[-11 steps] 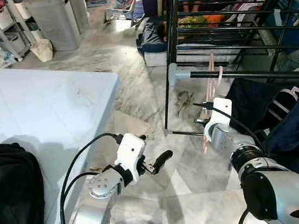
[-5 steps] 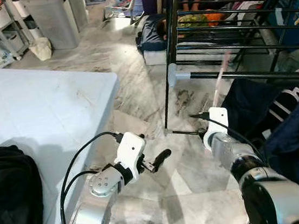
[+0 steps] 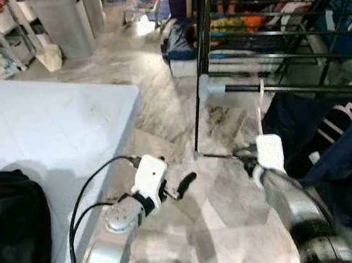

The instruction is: Hang hanger

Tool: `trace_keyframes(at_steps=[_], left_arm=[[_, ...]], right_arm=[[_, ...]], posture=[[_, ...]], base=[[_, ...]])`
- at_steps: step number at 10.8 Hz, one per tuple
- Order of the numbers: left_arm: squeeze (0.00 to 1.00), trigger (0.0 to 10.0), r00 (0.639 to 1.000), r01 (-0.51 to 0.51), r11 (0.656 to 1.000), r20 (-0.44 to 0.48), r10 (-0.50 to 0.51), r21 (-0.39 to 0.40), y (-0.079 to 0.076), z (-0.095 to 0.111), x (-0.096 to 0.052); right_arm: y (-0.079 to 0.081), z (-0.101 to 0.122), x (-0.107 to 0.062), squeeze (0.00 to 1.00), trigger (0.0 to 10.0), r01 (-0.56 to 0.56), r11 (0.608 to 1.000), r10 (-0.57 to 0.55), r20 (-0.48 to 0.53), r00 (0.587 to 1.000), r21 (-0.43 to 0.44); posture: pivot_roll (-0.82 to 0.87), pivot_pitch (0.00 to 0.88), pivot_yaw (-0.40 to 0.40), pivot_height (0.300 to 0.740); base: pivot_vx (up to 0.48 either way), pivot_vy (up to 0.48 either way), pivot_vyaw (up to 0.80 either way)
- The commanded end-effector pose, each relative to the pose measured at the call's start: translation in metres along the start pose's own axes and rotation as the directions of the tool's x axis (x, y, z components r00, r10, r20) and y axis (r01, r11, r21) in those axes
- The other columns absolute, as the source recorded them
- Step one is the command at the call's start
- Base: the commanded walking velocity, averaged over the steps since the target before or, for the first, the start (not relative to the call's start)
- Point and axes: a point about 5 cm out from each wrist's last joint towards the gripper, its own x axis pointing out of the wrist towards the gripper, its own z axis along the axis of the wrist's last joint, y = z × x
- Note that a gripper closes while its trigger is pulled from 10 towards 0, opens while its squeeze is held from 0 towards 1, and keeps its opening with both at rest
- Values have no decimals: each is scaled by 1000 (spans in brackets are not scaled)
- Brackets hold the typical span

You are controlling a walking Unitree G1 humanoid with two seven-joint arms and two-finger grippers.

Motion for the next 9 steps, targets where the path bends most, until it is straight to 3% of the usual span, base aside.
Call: trace_keyframes(at_steps=[1,3,7,9], left_arm=[[0,10000,1000,0,1000,4,0,17,2,2,1],[0,10000,1000,7,1000,1,-7,22,2,2,3],[0,10000,1000,7,1000,-4,-7,25,2,1,4],[0,10000,1000,6,1000,-6,-6,23,2,1,4]], right_arm=[[-2,10,-7,1000,10000,25,1000,-25,65,998,-9],[-6,12,-15,1000,10000,49,998,-46,99,994,-32],[-3,14,-16,1000,10000,39,999,-36,94,995,-22],[-5,21,-19,1000,10000,38,999,-35,154,987,-16]], posture=[[-52,7,-4,740],[-57,5,-1,740],[-50,6,-7,740],[-52,8,-11,740]], base=[[0,0,0],[0,0,0],[0,0,0],[0,0,0]])
